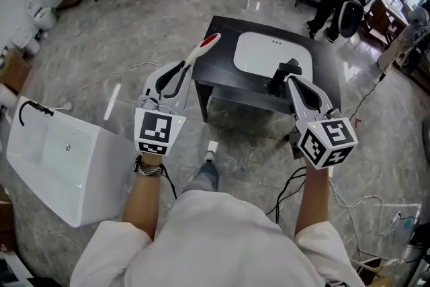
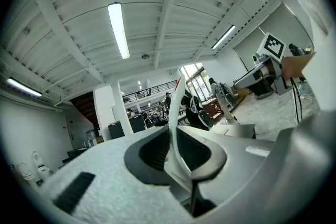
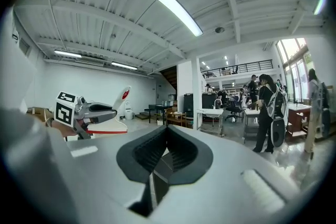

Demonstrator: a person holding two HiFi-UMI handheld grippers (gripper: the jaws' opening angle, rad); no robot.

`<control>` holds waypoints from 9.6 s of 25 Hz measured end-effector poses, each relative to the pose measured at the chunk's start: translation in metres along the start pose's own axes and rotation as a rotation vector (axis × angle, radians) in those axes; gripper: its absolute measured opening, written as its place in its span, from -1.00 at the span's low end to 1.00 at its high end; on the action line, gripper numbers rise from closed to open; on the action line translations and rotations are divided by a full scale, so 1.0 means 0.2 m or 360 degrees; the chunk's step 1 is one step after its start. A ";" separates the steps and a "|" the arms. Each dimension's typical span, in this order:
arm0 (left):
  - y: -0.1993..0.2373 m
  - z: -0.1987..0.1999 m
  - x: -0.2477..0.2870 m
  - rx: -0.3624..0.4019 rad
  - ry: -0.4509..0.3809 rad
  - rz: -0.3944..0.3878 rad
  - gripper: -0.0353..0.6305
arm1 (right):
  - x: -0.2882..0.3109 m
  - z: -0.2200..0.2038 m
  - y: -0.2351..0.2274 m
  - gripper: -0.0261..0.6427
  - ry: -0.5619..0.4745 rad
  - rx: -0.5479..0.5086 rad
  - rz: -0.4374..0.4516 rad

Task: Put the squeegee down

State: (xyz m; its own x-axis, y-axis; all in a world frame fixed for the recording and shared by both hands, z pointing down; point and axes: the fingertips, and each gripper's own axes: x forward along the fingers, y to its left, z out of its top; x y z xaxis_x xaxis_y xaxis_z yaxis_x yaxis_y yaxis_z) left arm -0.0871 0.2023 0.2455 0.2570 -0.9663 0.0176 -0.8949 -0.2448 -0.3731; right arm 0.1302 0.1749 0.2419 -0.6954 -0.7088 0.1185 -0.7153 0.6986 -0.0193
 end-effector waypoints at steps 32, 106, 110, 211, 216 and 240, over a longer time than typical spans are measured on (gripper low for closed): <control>0.67 -0.37 0.98 -0.0060 0.0046 -0.0186 -0.76 | 1.11 0.04 -0.40 -0.90 0.0100 0.0109 -0.0128; 0.25 -2.00 3.14 0.0723 0.0868 -0.0653 -0.75 | 2.18 -0.77 -1.52 -0.90 0.0505 0.0563 -0.0151; 0.21 -2.04 3.16 0.0817 0.0921 -0.0650 -0.74 | 2.18 -0.78 -1.52 -0.90 0.0515 0.0572 -0.0158; 0.56 -0.53 1.35 0.0000 0.0200 -0.0529 -0.88 | 1.40 0.05 -0.47 -0.90 0.0115 -0.0150 -0.0166; 0.56 -0.46 1.23 -0.0016 0.0159 -0.0517 -0.88 | 1.34 0.10 -0.39 -0.90 0.0088 -0.0170 -0.0169; 0.60 -0.35 1.12 -0.0015 0.0069 -0.0500 -0.88 | 1.27 0.13 -0.31 -0.90 0.0099 -0.0176 -0.0184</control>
State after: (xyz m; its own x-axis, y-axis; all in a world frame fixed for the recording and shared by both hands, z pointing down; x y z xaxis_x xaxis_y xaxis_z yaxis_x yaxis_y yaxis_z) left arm -0.1627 -0.0490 0.2685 0.5061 -0.8456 0.1701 -0.7775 -0.5326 -0.3344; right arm -0.0036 -0.0510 0.2471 -0.6008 -0.7801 0.1746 -0.7761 0.6216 0.1067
